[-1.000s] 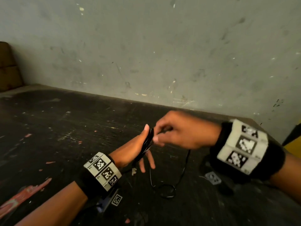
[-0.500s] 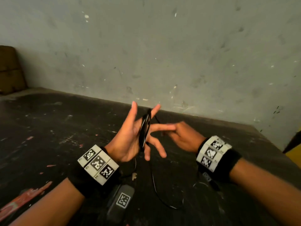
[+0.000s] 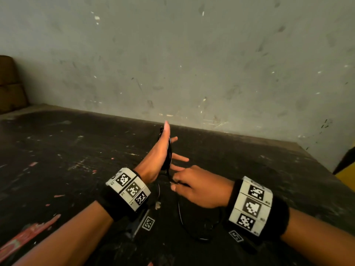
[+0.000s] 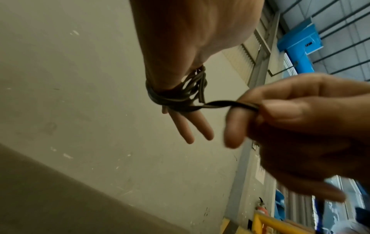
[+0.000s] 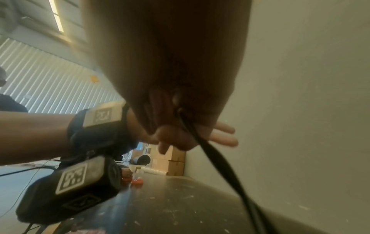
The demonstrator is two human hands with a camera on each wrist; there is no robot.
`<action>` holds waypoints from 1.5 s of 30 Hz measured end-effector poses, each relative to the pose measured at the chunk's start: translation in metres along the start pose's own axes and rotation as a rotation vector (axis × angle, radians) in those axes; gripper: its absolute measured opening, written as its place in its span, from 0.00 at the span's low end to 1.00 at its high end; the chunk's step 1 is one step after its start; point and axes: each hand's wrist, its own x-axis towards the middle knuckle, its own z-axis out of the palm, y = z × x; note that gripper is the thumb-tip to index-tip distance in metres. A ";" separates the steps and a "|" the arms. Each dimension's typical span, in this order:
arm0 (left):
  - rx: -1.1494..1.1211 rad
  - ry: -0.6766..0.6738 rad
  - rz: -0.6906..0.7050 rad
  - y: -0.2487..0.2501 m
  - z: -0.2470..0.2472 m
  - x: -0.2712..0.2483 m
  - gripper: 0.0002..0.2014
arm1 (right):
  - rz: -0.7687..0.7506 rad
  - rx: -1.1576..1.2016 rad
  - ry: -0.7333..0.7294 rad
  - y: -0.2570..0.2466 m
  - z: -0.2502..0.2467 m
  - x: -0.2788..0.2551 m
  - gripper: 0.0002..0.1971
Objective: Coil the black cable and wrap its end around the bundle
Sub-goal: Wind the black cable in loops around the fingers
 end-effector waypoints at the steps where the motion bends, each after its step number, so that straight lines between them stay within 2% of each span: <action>1: 0.071 -0.012 -0.028 -0.003 0.000 -0.001 0.45 | -0.011 -0.027 -0.025 -0.002 -0.005 -0.003 0.09; 3: 0.214 -0.086 -0.083 -0.012 -0.001 -0.006 0.53 | -0.017 -0.091 -0.014 -0.003 -0.022 -0.006 0.09; 5: 0.263 -0.228 -0.120 -0.021 -0.002 -0.015 0.56 | -0.023 -0.130 0.036 -0.001 -0.047 -0.008 0.08; 8: 0.212 -0.429 -0.178 -0.023 -0.004 -0.028 0.50 | -0.069 -0.121 0.084 0.009 -0.091 -0.008 0.05; 11: 0.097 -0.534 -0.260 -0.014 -0.005 -0.038 0.44 | -0.085 -0.152 0.130 0.022 -0.114 -0.006 0.08; 15: 0.046 -0.664 -0.256 -0.002 -0.007 -0.042 0.49 | -0.085 -0.196 0.249 0.045 -0.105 0.000 0.16; 19: -0.119 -0.726 -0.168 0.012 -0.013 -0.040 0.51 | -0.042 -0.007 0.425 0.070 -0.073 0.010 0.19; 21: -0.264 -0.700 -0.114 0.021 -0.013 -0.036 0.52 | -0.013 0.062 0.458 0.075 -0.048 0.014 0.15; 24: -0.441 -0.530 -0.048 0.030 -0.009 -0.026 0.51 | -0.034 0.129 0.426 0.063 -0.009 0.018 0.10; 27: -0.468 -0.313 0.014 0.032 -0.002 -0.016 0.49 | -0.065 0.111 0.367 0.039 0.017 0.025 0.12; 29: -0.440 -0.234 0.049 0.030 0.000 -0.010 0.47 | -0.041 0.106 0.327 0.026 0.024 0.026 0.10; 31: -0.394 -0.171 0.067 0.026 -0.001 -0.007 0.44 | 0.005 0.112 0.266 0.014 0.023 0.021 0.08; 36: -0.131 -0.050 0.090 0.011 -0.006 -0.002 0.40 | 0.017 0.053 0.175 -0.011 0.000 0.000 0.10; 40: 0.183 -0.039 -0.001 -0.004 -0.014 -0.006 0.45 | 0.099 0.001 0.151 -0.018 -0.042 -0.013 0.06; 43: 0.288 -0.072 -0.051 -0.007 -0.011 -0.016 0.29 | 0.086 -0.029 0.078 -0.023 -0.076 -0.022 0.06; 45: 0.307 -0.081 -0.056 -0.012 -0.011 -0.016 0.31 | 0.077 -0.052 0.047 -0.026 -0.091 -0.027 0.05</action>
